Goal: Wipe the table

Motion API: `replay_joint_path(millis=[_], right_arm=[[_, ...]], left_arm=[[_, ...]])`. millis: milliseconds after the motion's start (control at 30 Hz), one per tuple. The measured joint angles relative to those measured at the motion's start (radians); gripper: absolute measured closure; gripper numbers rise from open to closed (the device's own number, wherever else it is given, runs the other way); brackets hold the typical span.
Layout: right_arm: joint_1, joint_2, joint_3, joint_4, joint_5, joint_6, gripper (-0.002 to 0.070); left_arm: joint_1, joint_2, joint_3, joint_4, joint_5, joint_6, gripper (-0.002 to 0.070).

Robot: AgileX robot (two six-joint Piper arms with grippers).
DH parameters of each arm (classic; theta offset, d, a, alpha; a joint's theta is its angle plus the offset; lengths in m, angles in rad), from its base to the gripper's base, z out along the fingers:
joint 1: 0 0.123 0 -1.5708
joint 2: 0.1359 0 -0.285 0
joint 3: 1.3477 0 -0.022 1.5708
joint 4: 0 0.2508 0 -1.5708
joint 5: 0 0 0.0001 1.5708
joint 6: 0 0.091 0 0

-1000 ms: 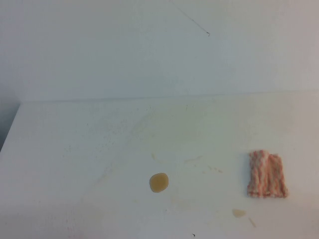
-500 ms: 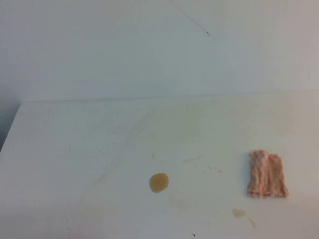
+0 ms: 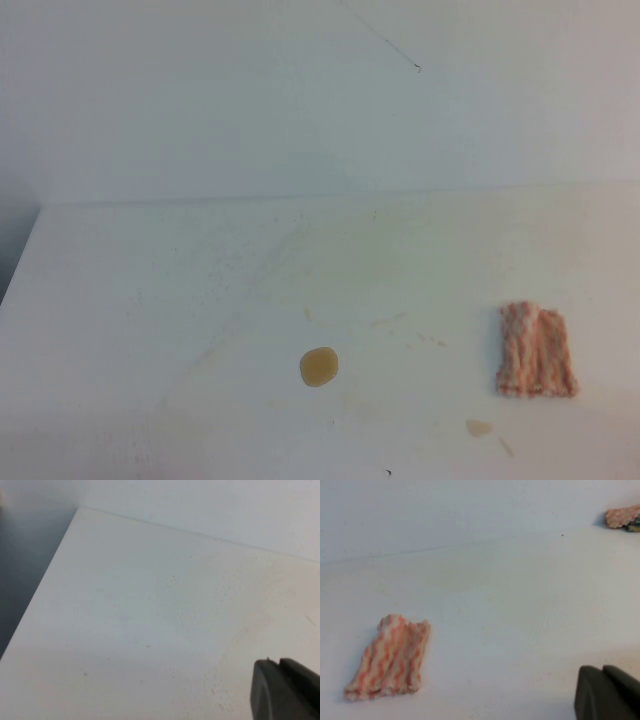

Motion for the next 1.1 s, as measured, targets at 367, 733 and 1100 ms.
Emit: replay_joint_path(millis=[367, 733, 1100], right_arm=[[0.000, 0.000, 0.000, 0.000, -0.442, -0.021, 0.0680], [0.000, 0.000, -0.016, 0.000, -0.892, -0.035, 0.0680], [0.000, 0.045, -0.354, 0.000, -0.686, -0.140, 0.0680]], left_arm=[[0.000, 0.000, 0.000, 0.000, 0.000, 0.000, 0.0676], [0.000, 0.000, 0.000, 0.000, 0.000, 0.000, 0.0676], [0.000, 0.000, 0.000, 0.000, 0.000, 0.000, 0.0676]])
